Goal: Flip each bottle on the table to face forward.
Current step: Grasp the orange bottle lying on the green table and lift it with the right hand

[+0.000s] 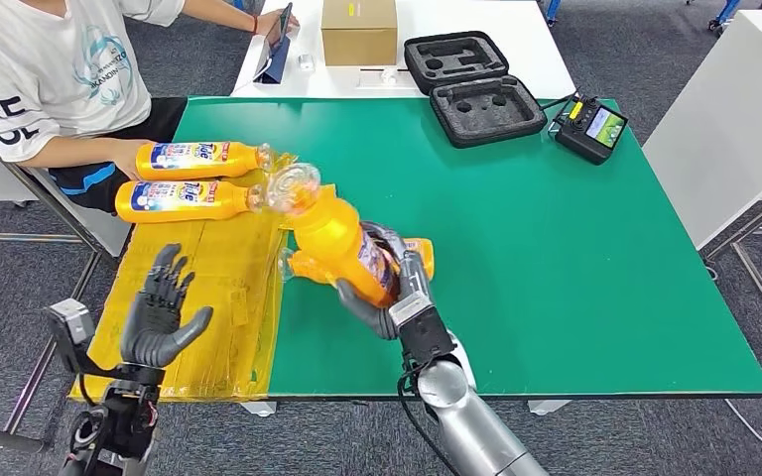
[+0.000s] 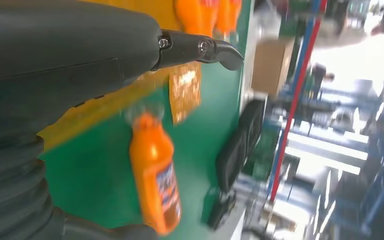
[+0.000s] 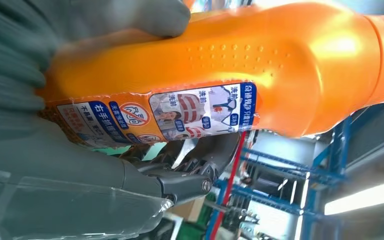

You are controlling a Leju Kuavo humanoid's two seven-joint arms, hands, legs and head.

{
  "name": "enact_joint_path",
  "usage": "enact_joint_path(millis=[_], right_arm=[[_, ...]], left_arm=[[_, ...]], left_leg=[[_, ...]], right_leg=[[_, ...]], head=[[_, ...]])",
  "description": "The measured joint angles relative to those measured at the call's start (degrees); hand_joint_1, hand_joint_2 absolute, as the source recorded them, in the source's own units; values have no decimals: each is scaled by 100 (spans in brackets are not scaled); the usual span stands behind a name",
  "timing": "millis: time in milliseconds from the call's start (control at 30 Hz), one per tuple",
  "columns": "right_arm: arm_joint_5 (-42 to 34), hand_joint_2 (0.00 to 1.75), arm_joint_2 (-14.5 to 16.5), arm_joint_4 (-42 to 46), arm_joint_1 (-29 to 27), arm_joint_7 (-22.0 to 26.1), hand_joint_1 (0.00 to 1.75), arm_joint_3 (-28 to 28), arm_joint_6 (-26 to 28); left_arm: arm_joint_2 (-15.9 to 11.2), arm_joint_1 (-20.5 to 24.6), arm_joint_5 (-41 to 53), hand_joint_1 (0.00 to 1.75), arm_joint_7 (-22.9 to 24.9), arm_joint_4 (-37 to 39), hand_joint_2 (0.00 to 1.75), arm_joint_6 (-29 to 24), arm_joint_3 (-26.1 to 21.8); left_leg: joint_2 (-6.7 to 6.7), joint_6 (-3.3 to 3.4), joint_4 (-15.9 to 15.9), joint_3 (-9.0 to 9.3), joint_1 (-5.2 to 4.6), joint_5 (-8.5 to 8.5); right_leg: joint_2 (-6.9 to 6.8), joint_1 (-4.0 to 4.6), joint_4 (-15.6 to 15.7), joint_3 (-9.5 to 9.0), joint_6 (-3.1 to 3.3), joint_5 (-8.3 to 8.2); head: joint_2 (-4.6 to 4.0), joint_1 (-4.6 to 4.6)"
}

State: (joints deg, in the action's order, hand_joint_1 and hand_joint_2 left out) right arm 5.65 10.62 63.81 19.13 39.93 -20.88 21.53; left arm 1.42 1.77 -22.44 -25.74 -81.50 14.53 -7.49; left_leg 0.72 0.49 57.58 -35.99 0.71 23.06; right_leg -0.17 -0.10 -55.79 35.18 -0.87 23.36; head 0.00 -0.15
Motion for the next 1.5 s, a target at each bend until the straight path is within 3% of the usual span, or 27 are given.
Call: enact_joint_path(millis=[367, 700, 1067, 1500], right_arm=[[130, 175, 56, -432, 2, 0, 175, 58, -117], [397, 175, 391, -886, 104, 0, 175, -276, -272], [456, 175, 673, -1248, 311, 2, 175, -683, -391], [667, 175, 866, -2164, 719, 27, 175, -977, -463]], left_arm=[[-4, -84, 271, 0, 214, -394, 175, 285, 707], [-22, -44, 470, 0, 443, -556, 175, 3, 1408], [-63, 103, -1, 0, 722, -124, 175, -239, 1552], [-203, 131, -1140, 0, 911, 174, 175, 55, 1558]], left_leg=[[0, 0, 0, -2, 3, 0], [0, 0, 0, -2, 3, 1], [1, 0, 0, -2, 3, 0], [5, -1, 0, -2, 3, -1]], right_leg=[[0, 2, -1, 1, 0, 0], [0, 1, 0, 2, 0, 0], [0, 1, -1, 4, 0, 0], [2, 2, -1, 10, 0, 0]], head=[[0, -2], [0, -1], [0, -1], [0, -2]])
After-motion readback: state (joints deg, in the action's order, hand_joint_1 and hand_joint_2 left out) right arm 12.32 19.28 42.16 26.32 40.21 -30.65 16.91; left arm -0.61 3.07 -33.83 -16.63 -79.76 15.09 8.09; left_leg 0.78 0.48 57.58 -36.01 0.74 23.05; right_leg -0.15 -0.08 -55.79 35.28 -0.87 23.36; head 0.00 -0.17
